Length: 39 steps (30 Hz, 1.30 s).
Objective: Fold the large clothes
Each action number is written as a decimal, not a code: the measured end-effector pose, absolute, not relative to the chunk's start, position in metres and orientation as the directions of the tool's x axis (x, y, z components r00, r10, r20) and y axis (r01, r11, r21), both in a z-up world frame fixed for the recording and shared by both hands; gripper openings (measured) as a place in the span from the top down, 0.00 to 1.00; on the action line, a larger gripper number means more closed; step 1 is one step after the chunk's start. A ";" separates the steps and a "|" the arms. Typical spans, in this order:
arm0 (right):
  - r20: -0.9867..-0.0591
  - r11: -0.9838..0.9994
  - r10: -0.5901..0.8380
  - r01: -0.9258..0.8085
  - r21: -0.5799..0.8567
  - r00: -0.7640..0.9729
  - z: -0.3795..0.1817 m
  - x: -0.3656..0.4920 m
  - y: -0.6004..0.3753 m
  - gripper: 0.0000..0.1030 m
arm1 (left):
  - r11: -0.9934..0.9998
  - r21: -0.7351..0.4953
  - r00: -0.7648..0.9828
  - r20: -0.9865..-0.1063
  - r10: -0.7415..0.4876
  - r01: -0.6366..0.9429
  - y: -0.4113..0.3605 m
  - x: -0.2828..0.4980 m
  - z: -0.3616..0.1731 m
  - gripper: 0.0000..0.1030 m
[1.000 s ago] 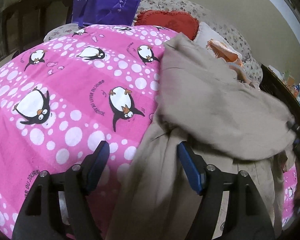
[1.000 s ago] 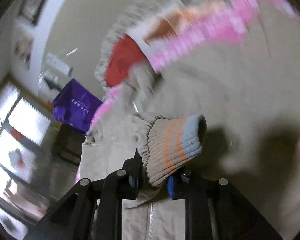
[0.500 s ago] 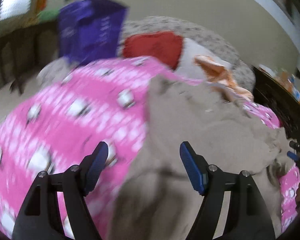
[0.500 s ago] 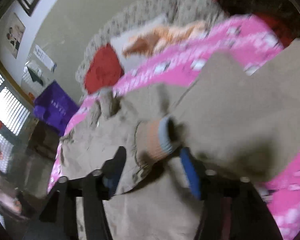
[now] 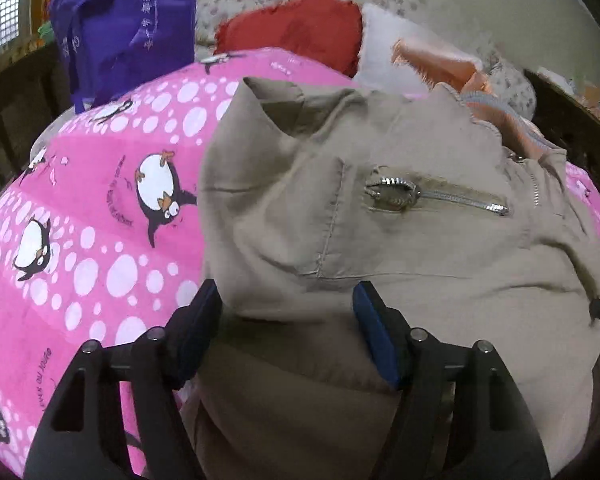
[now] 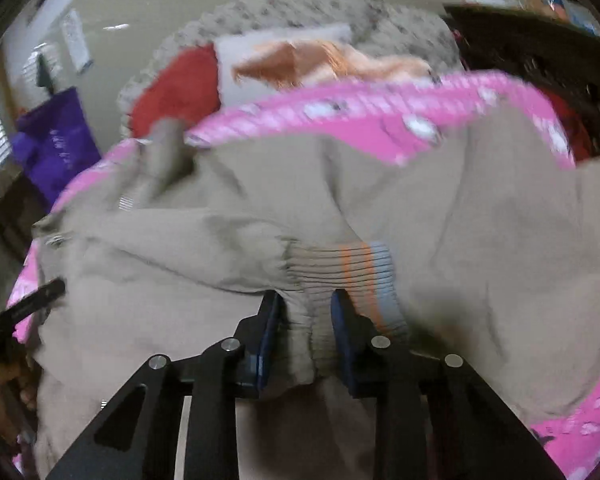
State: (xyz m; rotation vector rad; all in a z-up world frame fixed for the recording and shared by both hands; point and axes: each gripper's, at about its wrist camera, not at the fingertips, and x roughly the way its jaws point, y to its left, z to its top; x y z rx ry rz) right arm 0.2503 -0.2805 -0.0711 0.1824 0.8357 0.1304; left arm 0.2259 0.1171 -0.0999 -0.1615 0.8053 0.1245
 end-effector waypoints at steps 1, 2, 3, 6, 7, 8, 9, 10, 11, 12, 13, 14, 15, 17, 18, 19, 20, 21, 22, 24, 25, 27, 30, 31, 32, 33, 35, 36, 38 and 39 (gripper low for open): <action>-0.715 0.980 0.180 -0.059 0.192 0.675 -0.072 0.249 -0.279 0.75 | 0.981 -0.088 0.687 -0.725 0.057 -0.174 0.116 0.225 -0.099 0.31; -0.710 0.981 0.180 -0.067 0.183 0.681 -0.072 0.248 -0.279 0.75 | 0.983 -0.079 0.683 -0.728 0.056 -0.165 0.114 0.225 -0.100 0.30; -0.708 0.979 0.189 -0.074 0.190 0.681 -0.071 0.246 -0.280 0.74 | 0.984 -0.078 0.682 -0.729 0.054 -0.162 0.113 0.226 -0.100 0.27; -0.689 0.974 0.205 -0.077 0.212 0.695 -0.047 0.234 -0.282 0.75 | 0.986 -0.047 0.677 -0.732 0.074 -0.159 0.107 0.226 -0.100 0.23; -0.656 0.973 0.210 -0.087 0.216 0.724 -0.034 0.229 -0.279 0.72 | 0.987 -0.036 0.675 -0.733 0.081 -0.158 0.105 0.226 -0.101 0.21; -0.633 0.973 0.208 -0.094 0.210 0.746 -0.023 0.228 -0.274 0.71 | 0.987 -0.030 0.674 -0.734 0.085 -0.157 0.104 0.227 -0.101 0.21; -0.618 0.970 0.222 -0.108 0.217 0.754 -0.016 0.230 -0.268 0.70 | 0.987 -0.030 0.674 -0.734 0.085 -0.157 0.103 0.228 -0.101 0.20; -0.625 0.960 0.263 -0.135 0.245 0.735 -0.016 0.238 -0.260 0.70 | 0.987 -0.034 0.674 -0.734 0.082 -0.156 0.104 0.229 -0.102 0.20; -0.648 0.958 0.275 -0.145 0.248 0.710 -0.020 0.245 -0.253 0.70 | 0.987 -0.040 0.674 -0.734 0.076 -0.155 0.105 0.229 -0.102 0.19; -0.688 0.963 0.263 -0.141 0.229 0.677 -0.031 0.257 -0.245 0.72 | 0.987 -0.046 0.674 -0.735 0.069 -0.151 0.105 0.229 -0.102 0.18; -0.734 0.970 0.240 -0.123 0.210 0.635 -0.050 0.271 -0.242 0.74 | 0.988 -0.053 0.675 -0.736 0.060 -0.146 0.105 0.230 -0.102 0.16; -0.755 0.971 0.235 -0.117 0.208 0.612 -0.061 0.277 -0.242 0.76 | 0.988 -0.055 0.675 -0.736 0.056 -0.142 0.105 0.230 -0.103 0.15; -0.756 0.972 0.228 -0.102 0.210 0.614 -0.069 0.281 -0.244 0.81 | 0.989 -0.052 0.675 -0.736 0.056 -0.138 0.103 0.230 -0.103 0.13; -0.745 0.970 0.230 -0.084 0.229 0.626 -0.065 0.278 -0.247 0.82 | 0.991 -0.039 0.668 -0.742 0.058 -0.130 0.101 0.231 -0.104 0.09; -0.748 0.973 0.220 -0.082 0.218 0.626 -0.058 0.275 -0.246 0.82 | 0.991 -0.039 0.667 -0.743 0.057 -0.128 0.100 0.231 -0.104 0.08; -0.737 0.974 0.221 -0.098 0.206 0.639 -0.048 0.269 -0.243 0.78 | 0.991 -0.043 0.666 -0.744 0.052 -0.125 0.100 0.231 -0.104 0.08; -0.719 0.974 0.223 -0.114 0.198 0.658 -0.038 0.260 -0.240 0.76 | 0.991 -0.045 0.667 -0.744 0.050 -0.125 0.100 0.231 -0.104 0.08; -0.689 0.975 0.220 -0.129 0.182 0.690 -0.024 0.246 -0.236 0.75 | 0.991 -0.044 0.667 -0.744 0.051 -0.125 0.100 0.232 -0.104 0.07; -0.669 0.974 0.223 -0.138 0.178 0.709 -0.019 0.235 -0.233 0.72 | 0.991 -0.038 0.666 -0.744 0.056 -0.126 0.099 0.232 -0.104 0.07; -0.644 0.968 0.251 -0.168 0.189 0.723 -0.015 0.221 -0.226 0.57 | 0.992 -0.008 0.656 -0.751 0.077 -0.126 0.095 0.234 -0.101 0.07; -0.673 0.965 0.262 -0.181 0.189 0.691 -0.024 0.220 -0.221 0.49 | 0.991 0.007 0.643 -0.761 0.090 -0.130 0.093 0.235 -0.097 0.07; -0.795 0.967 0.252 -0.185 0.178 0.552 -0.058 0.233 -0.216 0.52 | 0.987 -0.015 0.658 -0.747 0.094 -0.159 0.091 0.229 -0.078 0.07; -0.788 0.960 0.279 -0.145 0.239 0.549 -0.053 0.232 -0.238 0.70 | 0.984 -0.091 0.726 -0.686 0.052 -0.156 0.084 0.205 -0.043 0.07; -0.741 0.947 0.315 -0.140 0.290 0.594 -0.037 0.225 -0.255 0.66 | 0.985 -0.106 0.744 -0.667 0.033 -0.138 0.079 0.193 -0.034 0.07; -0.701 0.940 0.325 -0.135 0.313 0.636 -0.022 0.219 -0.272 0.64 | 0.987 -0.111 0.750 -0.661 0.014 -0.117 0.074 0.185 -0.032 0.07; -0.673 0.946 0.301 -0.122 0.301 0.676 -0.007 0.212 -0.293 0.50 | 0.989 -0.110 0.751 -0.660 0.001 -0.098 0.069 0.177 -0.032 0.07; -0.627 0.964 0.225 -0.077 0.254 0.746 0.014 0.203 -0.348 0.35 | 0.995 -0.083 0.738 -0.674 -0.020 -0.049 0.057 0.159 -0.046 0.07; -0.618 0.969 0.192 -0.047 0.243 0.763 0.017 0.203 -0.377 0.35 | 0.998 -0.062 0.723 -0.691 -0.018 -0.034 0.051 0.152 -0.058 0.07; -0.620 0.963 0.097 0.085 0.257 0.778 0.015 0.203 -0.450 0.35 | 0.999 -0.039 0.698 -0.716 -0.015 -0.018 0.045 0.145 -0.079 0.07; -0.615 0.946 0.071 0.143 0.291 0.786 0.011 0.201 -0.484 0.33 | 0.999 -0.039 0.681 -0.733 -0.017 -0.016 0.043 0.143 -0.092 0.07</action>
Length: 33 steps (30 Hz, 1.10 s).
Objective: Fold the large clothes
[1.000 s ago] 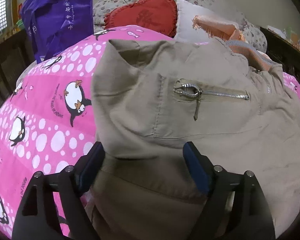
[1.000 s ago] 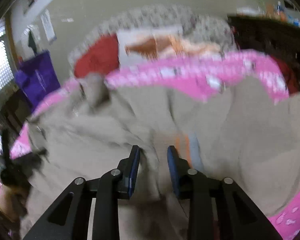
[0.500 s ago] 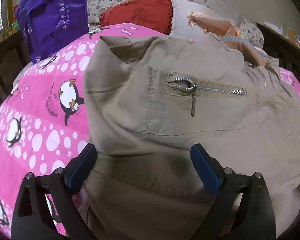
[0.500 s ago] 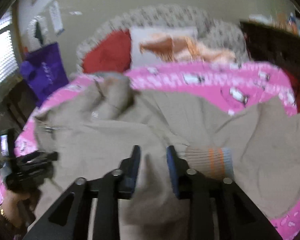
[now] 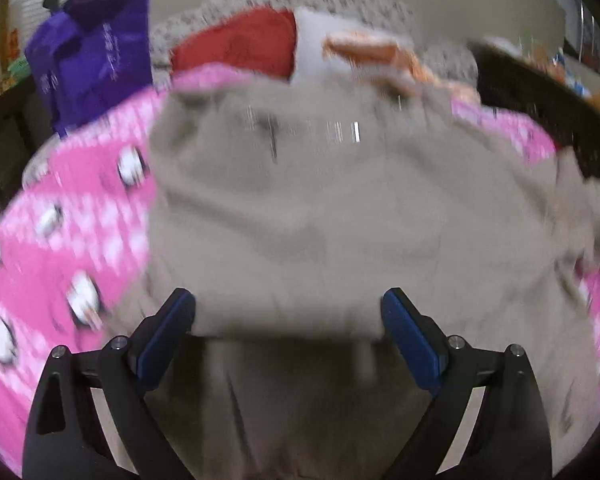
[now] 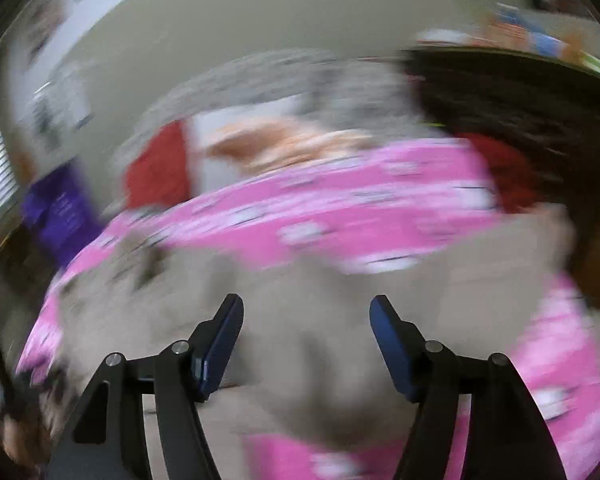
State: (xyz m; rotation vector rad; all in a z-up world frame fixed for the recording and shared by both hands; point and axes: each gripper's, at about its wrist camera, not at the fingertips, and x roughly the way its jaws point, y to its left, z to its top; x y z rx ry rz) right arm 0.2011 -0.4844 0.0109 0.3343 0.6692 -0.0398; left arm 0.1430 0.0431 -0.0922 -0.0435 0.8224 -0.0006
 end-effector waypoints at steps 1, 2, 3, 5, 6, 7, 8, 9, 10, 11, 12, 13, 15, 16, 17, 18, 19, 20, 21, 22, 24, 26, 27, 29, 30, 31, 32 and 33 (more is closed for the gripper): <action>-0.613 0.919 0.052 0.202 0.338 0.788 0.005 0.200 -0.521 0.33 | 0.999 -0.045 0.655 -0.755 -0.018 -0.024 0.043 0.145 -0.100 0.07; -0.617 0.891 0.043 0.249 0.379 0.785 -0.003 0.199 -0.550 0.33 | 0.998 -0.053 0.653 -0.757 -0.021 -0.029 0.043 0.145 -0.099 0.07; -0.625 0.847 0.057 0.294 0.443 0.778 -0.013 0.201 -0.583 0.33 | 0.997 -0.064 0.665 -0.746 -0.025 -0.035 0.044 0.144 -0.097 0.07; -0.623 0.771 0.125 0.319 0.551 0.773 -0.032 0.208 -0.618 0.33 | 0.996 -0.080 0.654 -0.755 -0.034 -0.041 0.047 0.148 -0.100 0.07; -0.622 0.725 0.171 0.330 0.604 0.764 -0.047 0.215 -0.633 0.33 | 0.995 -0.085 0.652 -0.757 -0.037 -0.042 0.047 0.149 -0.100 0.07; -0.619 0.699 0.193 0.336 0.631 0.761 -0.055 0.220 -0.639 0.33 | 0.995 -0.086 0.652 -0.757 -0.035 -0.046 0.047 0.149 -0.100 0.07; -0.619 0.667 0.225 0.345 0.661 0.752 -0.069 0.230 -0.645 0.33 | 0.995 -0.083 0.653 -0.757 -0.031 -0.049 0.045 0.149 -0.101 0.07; -0.626 0.653 0.250 0.349 0.672 0.739 -0.076 0.234 -0.643 0.33 | 0.996 -0.079 0.653 -0.757 -0.027 -0.050 0.045 0.150 -0.102 0.07; -0.638 0.651 0.273 0.350 0.674 0.720 -0.086 0.241 -0.642 0.33 | 0.996 -0.078 0.653 -0.757 -0.025 -0.052 0.044 0.150 -0.102 0.07; -0.655 0.672 0.255 0.356 0.649 0.712 -0.090 0.246 -0.638 0.33 | 0.995 -0.081 0.653 -0.757 -0.026 -0.054 0.044 0.150 -0.102 0.07; -0.662 0.687 0.233 0.361 0.631 0.712 -0.090 0.249 -0.635 0.33 | 0.995 -0.084 0.653 -0.757 -0.028 -0.055 0.045 0.151 -0.103 0.07; -0.660 0.698 0.212 0.361 0.618 0.721 -0.089 0.246 -0.633 0.33 | 0.995 -0.088 0.653 -0.757 -0.030 -0.056 0.045 0.152 -0.103 0.07; -0.677 0.710 0.153 0.396 0.582 0.720 -0.086 0.243 -0.629 0.53 | 0.994 -0.096 0.653 -0.757 -0.035 -0.058 0.048 0.148 -0.105 0.07; -0.679 0.702 0.156 0.403 0.587 0.717 -0.086 0.241 -0.630 0.80 | 0.993 -0.098 0.653 -0.757 -0.036 -0.059 0.049 0.148 -0.105 0.07; -0.680 0.698 0.163 0.404 0.592 0.714 -0.085 0.239 -0.631 0.89 | 0.993 -0.099 0.653 -0.757 -0.037 -0.059 0.049 0.148 -0.105 0.06; -0.681 0.713 0.149 0.399 0.577 0.717 -0.079 0.237 -0.630 0.92 | 0.993 -0.100 0.653 -0.757 -0.037 -0.059 0.049 0.148 -0.105 0.06; -0.681 0.740 0.123 0.390 0.548 0.722 -0.069 0.230 -0.629 0.93 | 0.993 -0.100 0.653 -0.756 -0.038 -0.059 0.049 0.148 -0.105 0.06; -0.669 0.760 0.095 0.380 0.527 0.737 -0.056 0.222 -0.627 0.94 | 0.993 -0.104 0.653 -0.756 -0.040 -0.058 0.050 0.147 -0.105 0.06; -0.658 0.769 0.071 0.379 0.515 0.749 -0.045 0.214 -0.626 0.94 | 0.993 -0.107 0.654 -0.755 -0.043 -0.058 0.051 0.147 -0.105 0.06; -0.647 0.777 0.036 0.386 0.497 0.762 -0.033 0.205 -0.627 0.94 | 0.992 -0.109 0.654 -0.755 -0.045 -0.057 0.050 0.147 -0.105 0.06; -0.625 0.784 -0.050 0.419 0.459 0.779 -0.003 0.183 -0.634 0.94 | 0.992 -0.116 0.654 -0.755 -0.054 -0.052 0.051 0.146 -0.105 0.05; -0.607 0.796 -0.093 0.425 0.430 0.789 0.020 0.170 -0.632 0.94 | 0.991 -0.122 0.653 -0.755 -0.061 -0.048 0.052 0.145 -0.105 0.05; -0.589 0.817 -0.114 0.413 0.403 0.800 0.033 0.164 -0.625 0.94 | 0.991 -0.124 0.653 -0.754 -0.064 -0.046 0.053 0.145 -0.104 0.05; -0.563 0.872 -0.117 0.355 0.335 0.818 0.056 0.160 -0.594 0.95 | 0.990 -0.134 0.649 -0.757 -0.076 -0.040 0.056 0.146 -0.099 0.05; -0.548 0.898 -0.095 0.310 0.313 0.831 0.065 0.159 -0.573 0.95 | 0.990 -0.136 0.655 -0.752 -0.074 -0.045 0.059 0.144 -0.091 0.05; -0.533 0.914 -0.057 0.259 0.312 0.844 0.071 0.160 -0.552 0.95 | 0.990 -0.134 0.672 -0.737 -0.063 -0.053 0.064 0.141 -0.082 0.05; -0.521 0.930 0.002 0.190 0.315 0.854 0.076 0.163 -0.521 0.94 | 0.990 -0.129 0.687 -0.725 -0.052 -0.062 0.070 0.138 -0.074 0.05; -0.516 0.938 0.046 0.140 0.317 0.855 0.078 0.167 -0.496 0.94 | 0.990 -0.121 0.699 -0.714 -0.034 -0.075 0.077 0.135 -0.065 0.05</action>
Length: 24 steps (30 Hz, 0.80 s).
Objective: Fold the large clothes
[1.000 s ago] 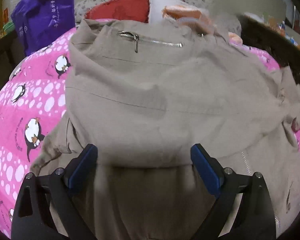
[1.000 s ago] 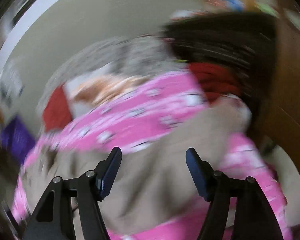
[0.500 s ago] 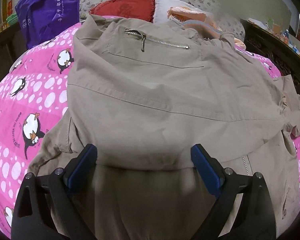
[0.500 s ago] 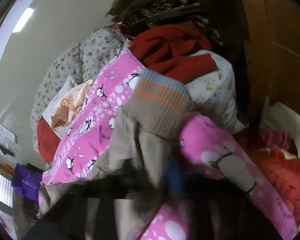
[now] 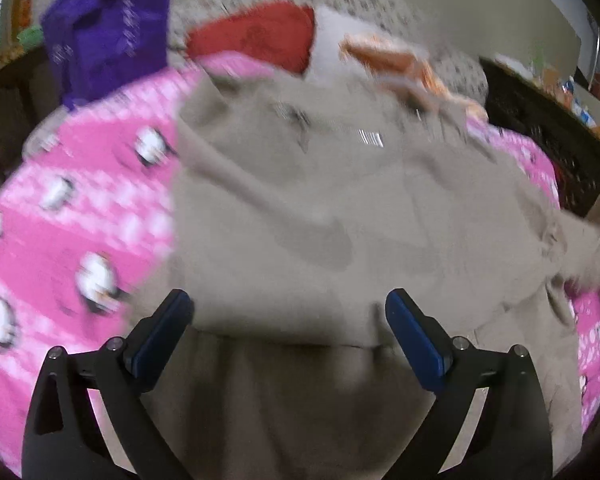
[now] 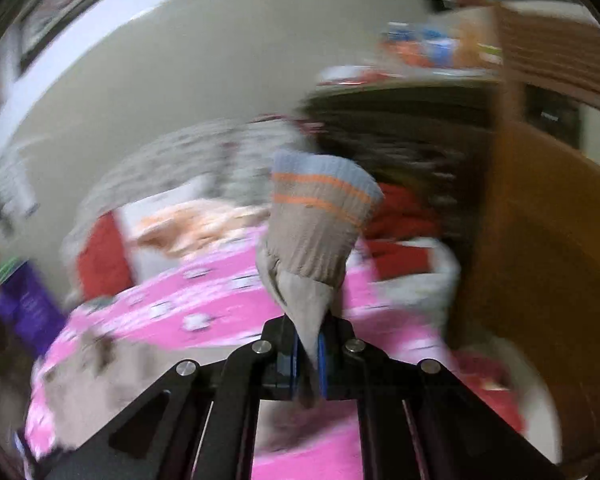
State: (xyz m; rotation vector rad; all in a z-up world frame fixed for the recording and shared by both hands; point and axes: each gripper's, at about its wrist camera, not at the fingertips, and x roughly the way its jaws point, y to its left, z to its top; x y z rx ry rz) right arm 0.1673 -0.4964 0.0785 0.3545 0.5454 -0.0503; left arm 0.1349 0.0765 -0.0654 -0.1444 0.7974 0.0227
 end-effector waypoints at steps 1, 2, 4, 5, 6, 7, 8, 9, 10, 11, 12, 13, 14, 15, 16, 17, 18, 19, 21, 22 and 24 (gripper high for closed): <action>-0.507 0.943 0.099 0.081 0.322 0.856 0.080 0.172 -0.468 0.94 | 0.990 -0.110 0.709 -0.705 -0.014 -0.090 0.086 0.131 -0.056 0.05; -0.495 0.943 0.161 0.015 0.331 0.854 0.080 0.177 -0.434 0.94 | 0.990 -0.104 0.714 -0.700 -0.003 -0.098 0.094 0.129 -0.051 0.05; -0.489 0.927 0.278 -0.098 0.361 0.827 0.075 0.191 -0.369 0.94 | 0.988 -0.081 0.717 -0.695 0.041 -0.134 0.116 0.125 -0.042 0.05; -0.491 0.914 0.332 -0.147 0.378 0.806 0.069 0.199 -0.333 0.94 | 0.985 -0.073 0.716 -0.695 0.060 -0.154 0.125 0.123 -0.041 0.05; -0.494 0.903 0.375 -0.190 0.384 0.784 0.063 0.208 -0.298 0.95 | 0.982 -0.073 0.713 -0.697 0.077 -0.176 0.135 0.120 -0.040 0.05; -0.506 0.896 0.408 -0.228 0.381 0.760 0.055 0.215 -0.266 0.95 | 0.978 -0.081 0.707 -0.702 0.082 -0.194 0.145 0.118 -0.040 0.05; -0.524 0.889 0.437 -0.265 0.373 0.731 0.045 0.223 -0.225 0.95 | 0.973 -0.098 0.702 -0.708 0.079 -0.209 0.155 0.116 -0.041 0.05; -0.535 0.885 0.451 -0.280 0.372 0.715 0.037 0.226 -0.202 0.95 | 0.968 -0.112 0.700 -0.710 0.079 -0.223 0.163 0.113 -0.042 0.05; -0.550 0.880 0.465 -0.296 0.371 0.694 0.027 0.230 -0.176 0.95 | 0.961 -0.125 0.697 -0.712 0.086 -0.245 0.173 0.109 -0.043 0.05; -0.569 0.878 0.474 -0.311 0.365 0.671 0.014 0.234 -0.146 0.95 | 0.957 -0.129 0.695 -0.713 0.092 -0.259 0.177 0.107 -0.045 0.05; -0.587 0.880 0.472 -0.315 0.354 0.658 0.004 0.236 -0.126 0.95 | 0.953 -0.131 0.691 -0.715 0.100 -0.274 0.183 0.105 -0.047 0.05; -0.606 0.883 0.468 -0.318 0.345 0.643 -0.007 0.236 -0.107 0.95 | 0.948 -0.129 0.687 -0.718 0.112 -0.290 0.189 0.103 -0.048 0.05; -0.623 0.887 0.462 -0.324 0.329 0.631 -0.017 0.237 -0.092 0.94 | 0.941 -0.125 0.680 -0.722 0.130 -0.313 0.196 0.101 -0.050 0.05; -0.649 0.894 0.446 -0.330 0.302 0.616 -0.030 0.239 -0.075 0.94 | 0.936 -0.125 0.675 -0.724 0.140 -0.328 0.199 0.100 -0.052 0.05; -0.681 0.903 0.425 -0.329 0.275 0.596 -0.044 0.238 -0.065 0.88 | 0.931 -0.130 0.669 -0.729 0.144 -0.342 0.203 0.100 -0.053 0.05; -0.718 0.918 0.385 -0.324 0.230 0.580 -0.057 0.239 -0.057 0.87 | 0.927 -0.135 0.665 -0.733 0.144 -0.350 0.207 0.100 -0.054 0.05; -0.748 0.933 0.335 -0.313 0.178 0.572 -0.068 0.237 -0.053 0.86 | 0.924 -0.141 0.663 -0.735 0.143 -0.356 0.209 0.101 -0.055 0.05; -0.761 0.939 0.313 -0.306 0.158 0.569 -0.073 0.235 -0.053 0.82 | 0.922 -0.147 0.663 -0.736 0.139 -0.358 0.209 0.103 -0.056 0.05; -0.760 0.933 0.331 -0.315 0.175 0.559 -0.072 0.229 -0.060 0.73 | 0.925 -0.152 0.665 -0.735 0.129 -0.347 0.205 0.106 -0.055 0.05; -0.762 0.927 0.341 -0.330 0.177 0.550 -0.069 0.224 -0.061 0.58 | 0.928 -0.153 0.670 -0.732 0.124 -0.339 0.200 0.109 -0.054 0.05; -0.751 0.913 0.354 -0.380 0.148 0.557 -0.059 0.206 -0.069 0.34 | 0.935 -0.163 0.679 -0.727 0.102 -0.314 0.189 0.116 -0.050 0.05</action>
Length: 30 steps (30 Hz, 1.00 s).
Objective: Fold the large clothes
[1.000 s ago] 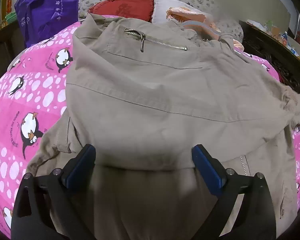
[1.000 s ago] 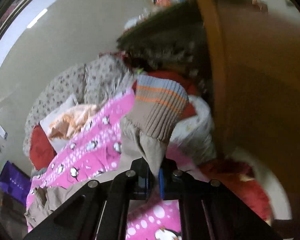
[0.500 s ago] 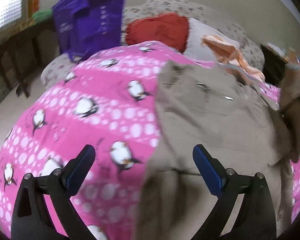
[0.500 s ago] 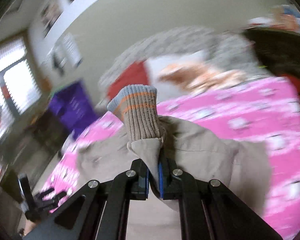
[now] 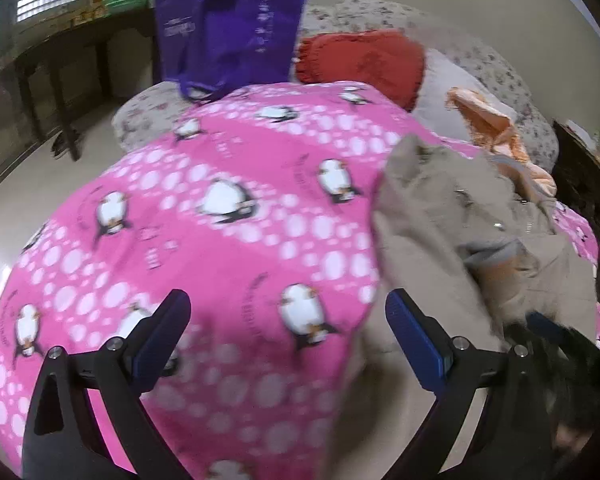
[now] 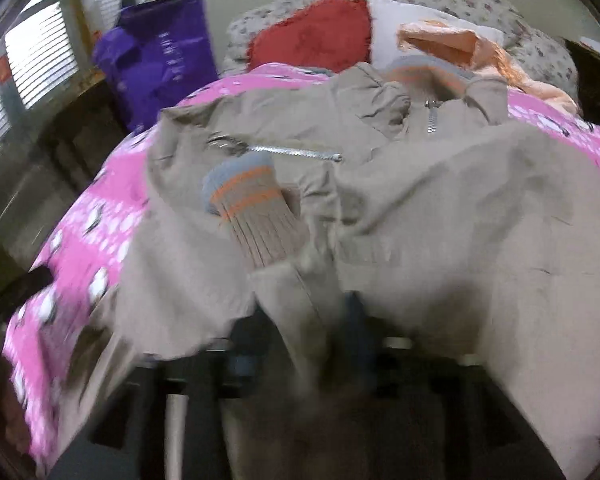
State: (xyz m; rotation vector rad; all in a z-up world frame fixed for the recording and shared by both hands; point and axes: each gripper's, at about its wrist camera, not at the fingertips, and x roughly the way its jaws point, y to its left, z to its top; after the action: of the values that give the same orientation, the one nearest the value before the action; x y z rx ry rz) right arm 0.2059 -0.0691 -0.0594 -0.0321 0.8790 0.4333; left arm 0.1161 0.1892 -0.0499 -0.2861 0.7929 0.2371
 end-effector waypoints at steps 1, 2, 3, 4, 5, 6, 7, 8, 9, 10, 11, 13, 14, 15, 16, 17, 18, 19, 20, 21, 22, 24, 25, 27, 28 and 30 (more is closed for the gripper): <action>-0.740 0.904 0.358 -0.410 0.122 0.569 -0.054 0.190 -0.076 0.29 | 0.938 -0.174 0.683 -0.725 0.083 -0.299 0.184 0.119 -0.048 0.05; -0.739 0.898 0.353 -0.428 0.096 0.574 -0.051 0.181 -0.074 0.28 | 0.942 -0.194 0.692 -0.720 0.053 -0.274 0.176 0.123 -0.046 0.05; -0.746 0.895 0.330 -0.443 0.053 0.578 -0.051 0.168 -0.084 0.27 | 0.946 -0.215 0.701 -0.713 0.017 -0.242 0.167 0.126 -0.044 0.05; -0.756 0.895 0.305 -0.446 0.019 0.579 -0.055 0.161 -0.092 0.27 | 0.950 -0.237 0.706 -0.708 -0.027 -0.202 0.159 0.129 -0.043 0.05; -0.767 0.896 0.271 -0.444 -0.020 0.581 -0.061 0.152 -0.104 0.27 | 0.953 -0.262 0.702 -0.707 -0.084 -0.150 0.148 0.135 -0.044 0.05; -0.776 0.896 0.251 -0.443 -0.041 0.579 -0.068 0.143 -0.118 0.27 | 0.956 -0.275 0.693 -0.709 -0.127 -0.106 0.137 0.140 -0.046 0.05; -0.781 0.895 0.247 -0.443 -0.043 0.573 -0.073 0.137 -0.128 0.27 | 0.957 -0.277 0.688 -0.710 -0.146 -0.083 0.129 0.143 -0.047 0.05; -0.789 0.897 0.247 -0.442 -0.034 0.563 -0.081 0.132 -0.140 0.27 | 0.959 -0.276 0.683 -0.713 -0.162 -0.061 0.121 0.148 -0.048 0.05; -0.788 0.902 0.265 -0.431 0.000 0.555 -0.088 0.126 -0.154 0.27 | 0.961 -0.272 0.677 -0.716 -0.171 -0.045 0.113 0.153 -0.048 0.05; -0.769 0.909 0.300 -0.413 0.051 0.565 -0.093 0.120 -0.166 0.24 | 0.962 -0.271 0.672 -0.719 -0.179 -0.034 0.106 0.159 -0.048 0.05; -0.747 0.916 0.323 -0.390 0.094 0.581 -0.095 0.115 -0.176 0.22 | 0.961 -0.276 0.664 -0.723 -0.190 -0.025 0.102 0.165 -0.049 0.05; -0.747 0.919 0.329 -0.379 0.112 0.578 -0.096 0.115 -0.179 0.18 | 0.949 -0.316 0.618 -0.747 -0.245 -0.006 0.095 0.184 -0.056 0.05; -0.751 0.920 0.325 -0.377 0.109 0.575 -0.097 0.117 -0.178 0.17 | 0.945 -0.325 0.607 -0.755 -0.249 -0.016 0.096 0.191 -0.060 0.05; -0.752 0.923 0.316 -0.371 0.102 0.579 -0.097 0.119 -0.176 0.15 | 0.945 -0.325 0.607 -0.756 -0.245 -0.023 0.095 0.195 -0.060 0.05; -0.752 0.926 0.305 -0.365 0.091 0.585 -0.098 0.120 -0.174 0.13 | 0.946 -0.323 0.611 -0.755 -0.239 -0.028 0.094 0.199 -0.060 0.05; -0.752 0.928 0.299 -0.362 0.087 0.587 -0.099 0.120 -0.173 0.12 | 0.947 -0.320 0.621 -0.748 -0.233 -0.031 0.093 0.200 -0.060 0.05; -0.752 0.929 0.298 -0.360 0.087 0.588 -0.099 0.121 -0.173 0.12 | 0.944 -0.329 0.633 -0.737 -0.239 -0.027 0.094 0.199 -0.060 0.06; -0.751 0.929 0.300 -0.358 0.091 0.587 -0.101 0.120 -0.175 0.11 | 0.938 -0.345 0.644 -0.723 -0.251 -0.022 0.095 0.198 -0.059 0.13; -0.751 0.929 0.305 -0.358 0.098 0.586 -0.101 0.120 -0.176 0.11 | 0.928 -0.372 0.652 -0.706 -0.277 -0.008 0.095 0.197 -0.058 0.22; -0.750 0.928 0.308 -0.357 0.103 0.585 -0.101 0.121 -0.176 0.11 | 0.923 -0.386 0.647 -0.704 -0.295 0.001 0.095 0.198 -0.059 0.38; -0.751 0.928 0.308 -0.357 0.104 0.584 -0.102 0.124 -0.175 0.11 | 0.919 -0.394 0.635 -0.709 -0.307 0.005 0.094 0.201 -0.061 0.64; -0.751 0.929 0.308 -0.356 0.104 0.584 -0.103 0.122 -0.176 0.10 | 0.926 -0.378 0.616 -0.732 -0.292 -0.011 0.094 0.203 -0.063 0.82; -0.752 0.929 0.309 -0.355 0.106 0.583 -0.103 0.123 -0.176 0.10 | 0.924 -0.381 0.620 -0.729 -0.291 -0.015 0.095 0.202 -0.063 0.87; -0.751 0.929 0.309 -0.354 0.108 0.583 -0.103 0.121 -0.177 0.10 | 0.916 -0.402 0.650 -0.700 -0.296 -0.016 0.100 0.194 -0.057 0.89; -0.751 0.929 0.309 -0.354 0.107 0.583 -0.103 0.121 -0.177 0.09 | 0.911 -0.413 0.662 -0.686 -0.302 -0.013 0.103 0.189 -0.053 0.90; -0.752 0.929 0.309 -0.354 0.107 0.583 -0.103 0.121 -0.177 0.09 | 0.900 -0.436 0.691 -0.649 -0.318 0.005 0.108 0.175 -0.039 0.98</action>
State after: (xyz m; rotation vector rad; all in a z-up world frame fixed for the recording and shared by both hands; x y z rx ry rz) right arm 0.1211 -0.1768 -0.1034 -0.0563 0.8661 0.3875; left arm 0.1754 0.1078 -0.0386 -0.4236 0.7931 -0.1867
